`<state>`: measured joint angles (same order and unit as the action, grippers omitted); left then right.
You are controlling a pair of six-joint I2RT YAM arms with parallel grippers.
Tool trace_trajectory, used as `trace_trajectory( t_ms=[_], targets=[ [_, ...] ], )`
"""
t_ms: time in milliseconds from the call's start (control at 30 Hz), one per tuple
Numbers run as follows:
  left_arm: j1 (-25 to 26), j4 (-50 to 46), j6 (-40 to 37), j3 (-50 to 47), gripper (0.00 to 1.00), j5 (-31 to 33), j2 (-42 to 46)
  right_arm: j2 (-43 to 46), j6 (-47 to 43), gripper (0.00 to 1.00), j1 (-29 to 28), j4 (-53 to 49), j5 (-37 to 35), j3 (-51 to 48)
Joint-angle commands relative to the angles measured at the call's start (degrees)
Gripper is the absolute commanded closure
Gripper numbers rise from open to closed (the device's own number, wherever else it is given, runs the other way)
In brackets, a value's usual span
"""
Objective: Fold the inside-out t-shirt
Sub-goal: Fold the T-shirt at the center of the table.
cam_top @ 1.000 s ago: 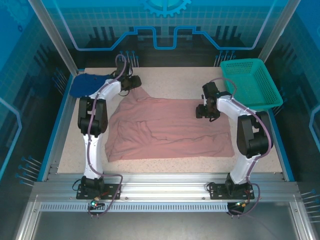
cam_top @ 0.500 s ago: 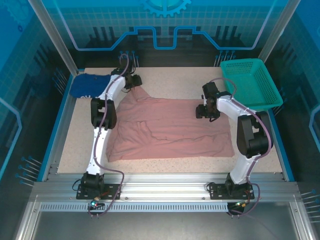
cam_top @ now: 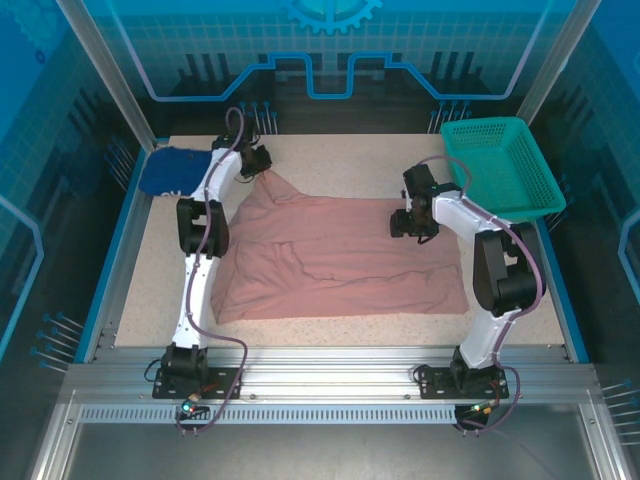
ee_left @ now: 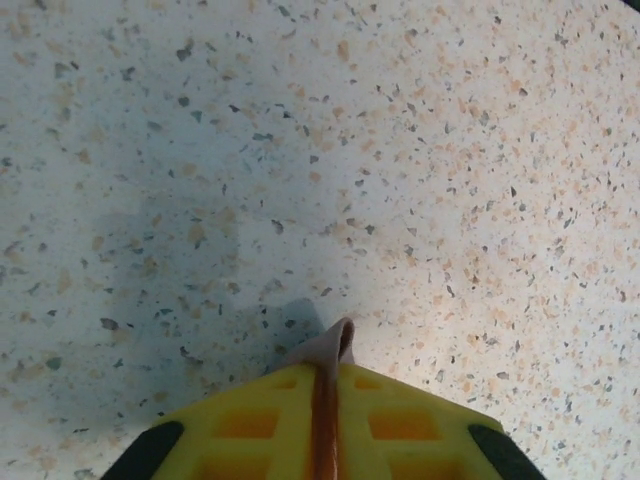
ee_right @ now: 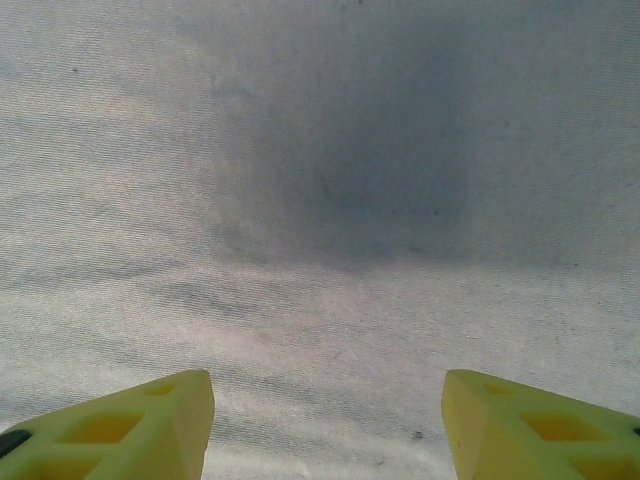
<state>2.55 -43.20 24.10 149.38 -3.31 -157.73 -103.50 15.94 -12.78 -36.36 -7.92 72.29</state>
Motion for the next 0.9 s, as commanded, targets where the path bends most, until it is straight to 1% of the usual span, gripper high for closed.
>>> trace_trajectory(
  t_ms=[0, 100, 233, 367, 533, 767, 867],
  targets=[
    [0.0, 0.7, 1.2, 1.9, 0.91, -2.5, -1.5, 0.2, -0.8, 0.37, -0.6, -0.6, -0.1, 0.9],
    [0.0, 1.0, 1.0, 1.7, 0.96, -3.1, -1.2, -0.1, -0.7, 0.37, -0.6, -0.9, -1.6, 2.2],
    [0.0, 3.5, 0.5, -1.2, 1.0, -3.5, 1.4, -2.0, -0.1, 0.36, 0.7, -1.7, -6.8, 6.3],
    [0.0, 7.2, 0.5, -5.8, 1.0, -3.8, 4.8, -6.8, 2.2, 0.36, 3.3, -3.3, -12.4, 12.7],
    [0.1, 7.5, 0.4, -6.7, 1.0, -4.8, 6.0, -14.1, 3.3, 0.38, 6.1, -6.2, -16.4, 21.4],
    [0.1, 7.6, -0.8, -8.0, 1.0, -4.7, 7.1, -22.2, 4.4, 0.38, 9.7, -9.4, -16.2, 30.3],
    [0.1, 7.8, -1.0, -8.4, 1.0, -4.8, 7.3, -24.6, 5.1, 0.39, 11.0, -10.3, -14.6, 33.0]
  ],
)
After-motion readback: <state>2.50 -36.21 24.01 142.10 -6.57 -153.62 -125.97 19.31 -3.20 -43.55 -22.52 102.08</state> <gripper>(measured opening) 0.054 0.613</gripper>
